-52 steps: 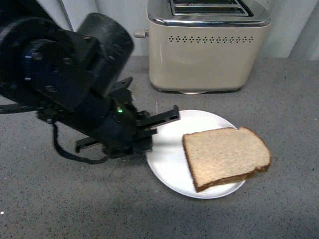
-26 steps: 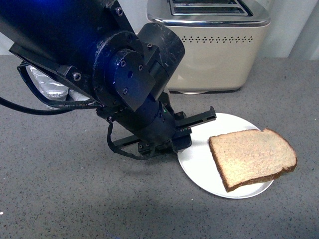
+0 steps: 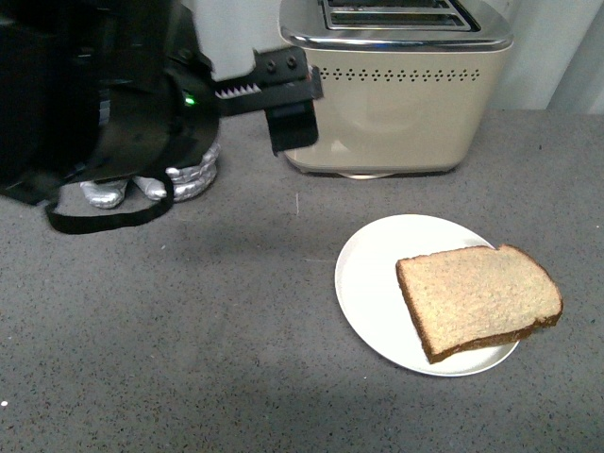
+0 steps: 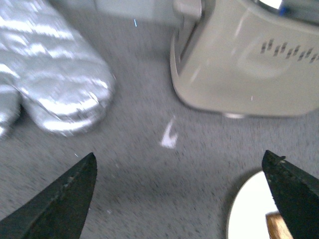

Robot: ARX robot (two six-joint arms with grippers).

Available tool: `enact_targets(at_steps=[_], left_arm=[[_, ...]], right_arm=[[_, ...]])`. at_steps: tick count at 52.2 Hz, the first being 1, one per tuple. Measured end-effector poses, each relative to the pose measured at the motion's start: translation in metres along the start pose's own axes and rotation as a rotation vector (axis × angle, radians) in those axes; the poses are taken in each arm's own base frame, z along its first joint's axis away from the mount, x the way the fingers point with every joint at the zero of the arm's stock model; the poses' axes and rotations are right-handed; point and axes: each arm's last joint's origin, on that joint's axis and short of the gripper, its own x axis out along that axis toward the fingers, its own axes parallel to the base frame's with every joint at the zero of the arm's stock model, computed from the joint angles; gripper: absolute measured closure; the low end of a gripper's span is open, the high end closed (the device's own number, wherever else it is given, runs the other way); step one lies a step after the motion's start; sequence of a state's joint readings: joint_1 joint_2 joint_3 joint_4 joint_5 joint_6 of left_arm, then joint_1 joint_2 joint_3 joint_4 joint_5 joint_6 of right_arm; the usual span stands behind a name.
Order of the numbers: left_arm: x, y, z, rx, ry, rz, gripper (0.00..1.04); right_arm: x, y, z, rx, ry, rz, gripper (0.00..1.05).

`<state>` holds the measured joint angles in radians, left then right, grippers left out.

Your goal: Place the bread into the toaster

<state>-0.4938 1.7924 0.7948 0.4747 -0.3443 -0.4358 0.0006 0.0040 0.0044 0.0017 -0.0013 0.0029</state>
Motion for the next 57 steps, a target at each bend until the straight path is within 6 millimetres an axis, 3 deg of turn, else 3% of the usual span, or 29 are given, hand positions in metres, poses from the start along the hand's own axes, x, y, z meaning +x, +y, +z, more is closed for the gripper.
enact_targets(at_steps=[7,20,30,46,49,57], left_arm=[[-0.037,0.019,-0.005,0.029,-0.175,0.020,0.07],[-0.110,0.067,-0.032,0.033,-0.248,0.102,0.07],[-0.144,0.098,-0.029,0.151,-0.477,0.012,0.40],[-0.163,0.122,-0.034,0.200,-0.480,0.031,0.87],[-0.167,0.126,-0.033,0.201,-0.488,0.027,0.99],[-0.178,0.133,-0.031,0.204,-0.504,0.031,1.01]], right_arm=[[0.000,0.000,0.000,0.000,0.000,0.000,0.10],[0.000,0.000,0.000,0.000,0.000,0.000,0.10],[0.000,0.000,0.000,0.000,0.000,0.000,0.10],[0.000,0.000,0.000,0.000,0.000,0.000,0.10],[0.000,0.000,0.000,0.000,0.000,0.000,0.10],[0.000,0.000,0.000,0.000,0.000,0.000,0.10]])
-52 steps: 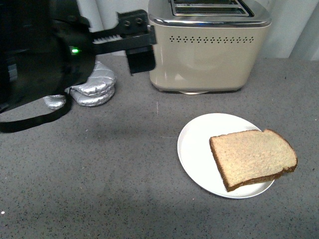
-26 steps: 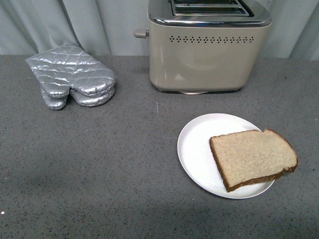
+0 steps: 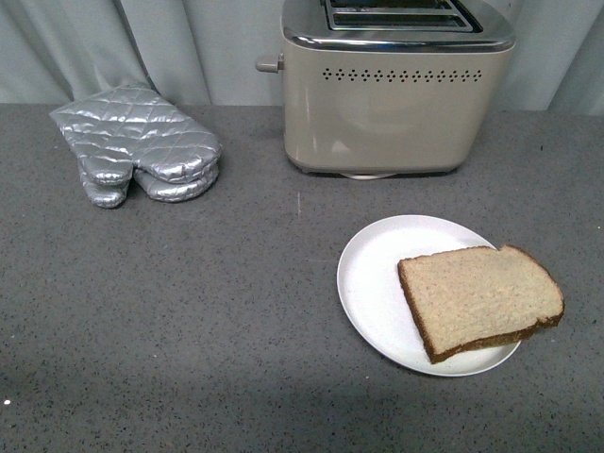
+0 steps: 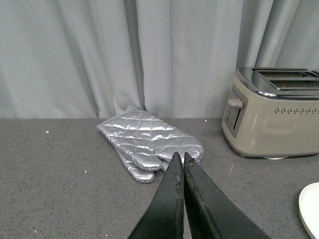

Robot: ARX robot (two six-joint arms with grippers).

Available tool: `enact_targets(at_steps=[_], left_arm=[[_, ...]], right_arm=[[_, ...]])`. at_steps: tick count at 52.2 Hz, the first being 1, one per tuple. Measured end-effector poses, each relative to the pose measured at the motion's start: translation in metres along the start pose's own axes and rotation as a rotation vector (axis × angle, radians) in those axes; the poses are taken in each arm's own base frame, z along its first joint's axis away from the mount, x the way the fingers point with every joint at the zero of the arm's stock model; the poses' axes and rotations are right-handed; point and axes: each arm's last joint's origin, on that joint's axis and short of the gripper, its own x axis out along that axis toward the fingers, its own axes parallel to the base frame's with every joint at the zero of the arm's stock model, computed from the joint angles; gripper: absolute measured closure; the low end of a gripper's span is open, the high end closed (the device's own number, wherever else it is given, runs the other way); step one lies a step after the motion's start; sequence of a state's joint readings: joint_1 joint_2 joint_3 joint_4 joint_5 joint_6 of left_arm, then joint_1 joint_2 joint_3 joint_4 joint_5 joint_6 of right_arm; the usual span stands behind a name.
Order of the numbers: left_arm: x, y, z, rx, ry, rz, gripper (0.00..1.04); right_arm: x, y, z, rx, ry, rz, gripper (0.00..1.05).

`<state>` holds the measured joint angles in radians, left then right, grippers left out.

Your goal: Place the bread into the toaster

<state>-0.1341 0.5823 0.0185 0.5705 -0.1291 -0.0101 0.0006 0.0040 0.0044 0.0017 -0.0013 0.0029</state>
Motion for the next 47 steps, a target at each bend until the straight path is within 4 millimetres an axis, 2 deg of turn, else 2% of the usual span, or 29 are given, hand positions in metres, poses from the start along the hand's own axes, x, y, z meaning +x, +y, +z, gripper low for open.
enact_targets(at_steps=[10,47], left_arm=[[-0.009,0.014,0.003,0.003,-0.010,0.009,1.01],[-0.026,0.014,0.004,0.004,-0.015,0.005,1.01]], right_arm=[[0.000,0.000,0.000,0.000,0.000,0.000,0.10],[0.000,0.000,0.000,0.000,0.000,0.000,0.10]])
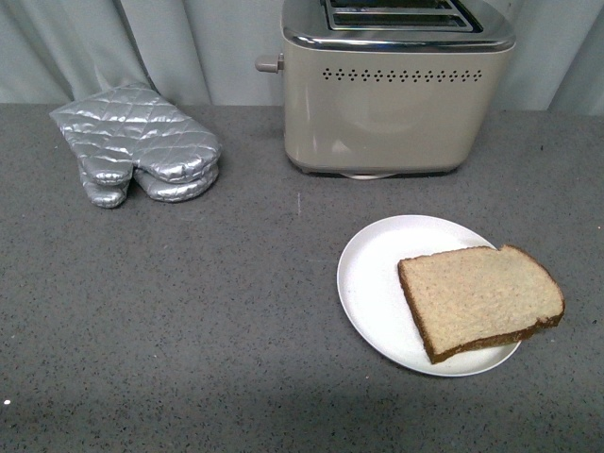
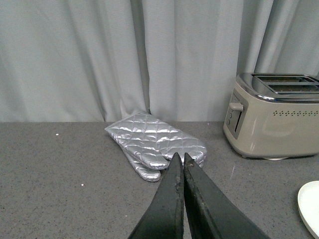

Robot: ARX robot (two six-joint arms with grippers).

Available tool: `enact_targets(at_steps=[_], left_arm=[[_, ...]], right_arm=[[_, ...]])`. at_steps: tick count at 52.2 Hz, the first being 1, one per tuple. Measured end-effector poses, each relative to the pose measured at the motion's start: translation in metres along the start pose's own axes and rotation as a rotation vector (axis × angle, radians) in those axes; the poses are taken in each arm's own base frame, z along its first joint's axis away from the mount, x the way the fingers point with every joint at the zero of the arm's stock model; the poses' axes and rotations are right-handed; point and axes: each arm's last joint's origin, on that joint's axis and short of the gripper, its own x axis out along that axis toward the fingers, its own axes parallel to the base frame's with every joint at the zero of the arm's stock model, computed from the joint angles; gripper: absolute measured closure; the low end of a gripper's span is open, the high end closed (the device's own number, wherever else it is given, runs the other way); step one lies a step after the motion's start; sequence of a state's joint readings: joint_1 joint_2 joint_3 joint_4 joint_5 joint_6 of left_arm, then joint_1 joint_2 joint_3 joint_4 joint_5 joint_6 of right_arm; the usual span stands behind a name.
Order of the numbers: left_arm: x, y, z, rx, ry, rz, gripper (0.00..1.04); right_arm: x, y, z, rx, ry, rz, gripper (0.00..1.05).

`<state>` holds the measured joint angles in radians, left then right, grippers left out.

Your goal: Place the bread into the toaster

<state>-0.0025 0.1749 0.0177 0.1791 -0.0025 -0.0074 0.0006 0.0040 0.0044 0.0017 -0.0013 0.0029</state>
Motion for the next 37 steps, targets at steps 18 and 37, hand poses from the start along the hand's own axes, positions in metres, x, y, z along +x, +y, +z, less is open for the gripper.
enact_targets(at_steps=[18,37], left_arm=[[-0.011,0.000,-0.003,0.000,0.008,-0.001,0.90],[-0.011,0.000,-0.003,0.000,0.008,-0.001,0.29]], right_arm=[[0.000,0.000,-0.001,-0.044,0.082,-0.023,0.10],[0.063,-0.016,-0.012,0.049,0.426,0.026,0.10]])
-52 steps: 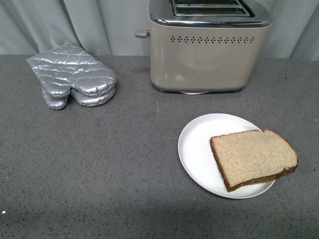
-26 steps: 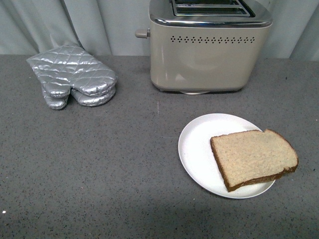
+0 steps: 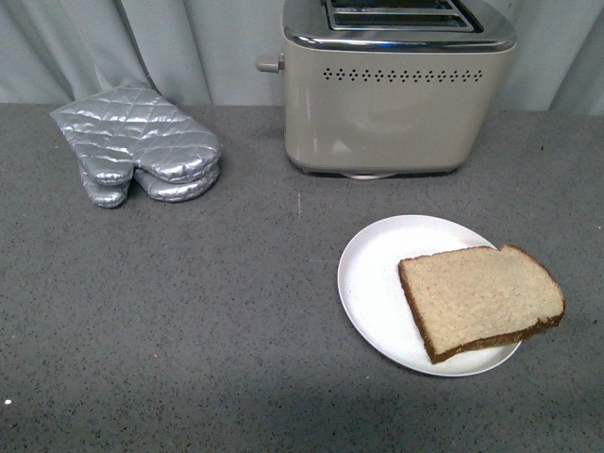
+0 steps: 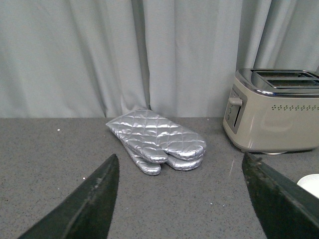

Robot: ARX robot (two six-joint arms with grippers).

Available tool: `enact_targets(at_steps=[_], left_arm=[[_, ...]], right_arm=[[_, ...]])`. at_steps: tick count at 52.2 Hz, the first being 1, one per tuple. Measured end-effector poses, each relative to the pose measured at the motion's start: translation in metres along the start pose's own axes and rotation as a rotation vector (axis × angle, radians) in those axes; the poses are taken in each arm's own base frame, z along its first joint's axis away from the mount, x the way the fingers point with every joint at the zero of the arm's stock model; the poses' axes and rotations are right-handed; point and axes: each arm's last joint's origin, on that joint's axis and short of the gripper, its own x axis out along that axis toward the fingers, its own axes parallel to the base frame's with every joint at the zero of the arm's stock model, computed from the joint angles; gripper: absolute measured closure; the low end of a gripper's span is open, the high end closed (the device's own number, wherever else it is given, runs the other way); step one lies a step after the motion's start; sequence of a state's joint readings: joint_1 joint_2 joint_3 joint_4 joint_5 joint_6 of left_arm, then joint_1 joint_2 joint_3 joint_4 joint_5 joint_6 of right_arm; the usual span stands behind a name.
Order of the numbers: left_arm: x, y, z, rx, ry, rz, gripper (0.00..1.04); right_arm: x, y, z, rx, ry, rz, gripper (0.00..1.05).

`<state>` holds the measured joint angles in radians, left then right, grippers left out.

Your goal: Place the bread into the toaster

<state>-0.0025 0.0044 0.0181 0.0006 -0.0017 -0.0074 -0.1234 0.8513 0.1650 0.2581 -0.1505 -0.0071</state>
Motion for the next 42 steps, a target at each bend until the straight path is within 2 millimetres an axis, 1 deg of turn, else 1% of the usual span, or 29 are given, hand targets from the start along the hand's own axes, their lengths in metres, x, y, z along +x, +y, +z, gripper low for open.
enact_targets(at_steps=[4,6,8,9,13,16,21,26,35,42], left_arm=[[0.000,0.000,0.000,0.000,0.000,0.000,0.18],[0.000,0.000,0.000,0.000,0.000,0.000,0.11],[0.000,0.000,0.000,0.000,0.000,0.000,0.06],[0.000,0.000,0.000,0.001,0.000,0.000,0.05],[0.000,0.000,0.000,0.002,0.000,0.000,0.08],[0.000,0.000,0.000,0.002,0.000,0.000,0.07],[0.000,0.000,0.000,0.002,0.000,0.000,0.07],[0.000,0.000,0.000,0.002,0.000,0.000,0.07],[0.000,0.000,0.000,0.002,0.000,0.000,0.07],[0.000,0.000,0.000,0.002,0.000,0.000,0.07]], right_arm=[[0.018,-0.006,0.002,0.047,0.077,0.021,0.10],[0.030,-0.010,0.001,0.083,0.139,0.038,0.10],[0.039,-0.013,0.000,0.111,0.183,0.056,0.10],[0.045,-0.014,-0.002,0.129,0.212,0.066,0.10],[0.062,-0.019,-0.005,0.180,0.294,0.085,0.10],[0.073,-0.021,-0.006,0.204,0.332,0.081,0.10],[0.102,-0.026,-0.011,0.292,0.436,0.115,0.10],[0.119,-0.025,-0.017,0.338,0.501,0.137,0.10],[0.141,-0.017,-0.027,0.390,0.584,0.199,0.10],[0.154,-0.009,-0.030,0.418,0.609,0.228,0.10]])
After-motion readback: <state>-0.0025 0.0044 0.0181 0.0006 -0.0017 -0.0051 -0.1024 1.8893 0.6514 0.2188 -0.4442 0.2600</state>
